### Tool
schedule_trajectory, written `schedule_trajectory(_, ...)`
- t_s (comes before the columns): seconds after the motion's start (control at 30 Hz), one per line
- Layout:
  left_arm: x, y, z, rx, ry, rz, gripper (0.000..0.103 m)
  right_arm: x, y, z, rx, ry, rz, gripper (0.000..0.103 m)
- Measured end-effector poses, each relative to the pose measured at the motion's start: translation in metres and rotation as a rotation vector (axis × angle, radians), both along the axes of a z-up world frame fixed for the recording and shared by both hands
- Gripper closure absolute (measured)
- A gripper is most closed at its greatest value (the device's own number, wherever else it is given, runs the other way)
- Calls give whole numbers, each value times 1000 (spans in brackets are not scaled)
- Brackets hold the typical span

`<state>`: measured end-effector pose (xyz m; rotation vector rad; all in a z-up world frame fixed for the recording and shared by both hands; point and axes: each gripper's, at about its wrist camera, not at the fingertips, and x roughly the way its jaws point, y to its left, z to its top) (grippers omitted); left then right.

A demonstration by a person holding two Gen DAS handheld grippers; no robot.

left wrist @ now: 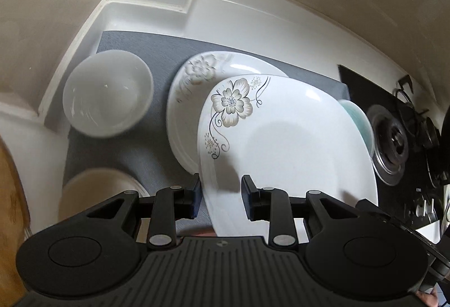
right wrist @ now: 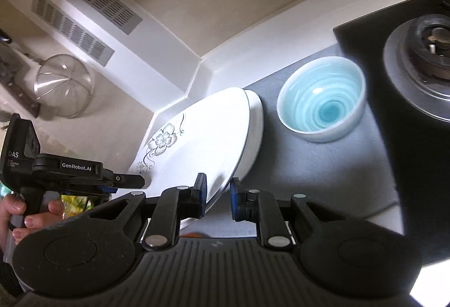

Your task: Organize plates and bowls

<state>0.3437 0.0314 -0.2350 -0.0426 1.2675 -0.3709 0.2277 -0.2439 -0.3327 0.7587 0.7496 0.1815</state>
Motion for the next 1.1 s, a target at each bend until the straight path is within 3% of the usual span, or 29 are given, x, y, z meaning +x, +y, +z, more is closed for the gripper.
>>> schedule_trajectory(0.47,78,8,-50,8,61,-110,72,65,37,-24,-106,81,-72,86)
schedule_trajectory(0.67,85,2,-57,4,49,-132,72,76,33,-40,-86,141,-88,85)
schedule_trajectory(0.9,83,2,-63,32,52,-117,72,88,35,-46,-125,162,-50,85)
schedule_trajectory(1.1,88,7,-66,29,76,-105,72,90,38,-54,-132,173,-92,87)
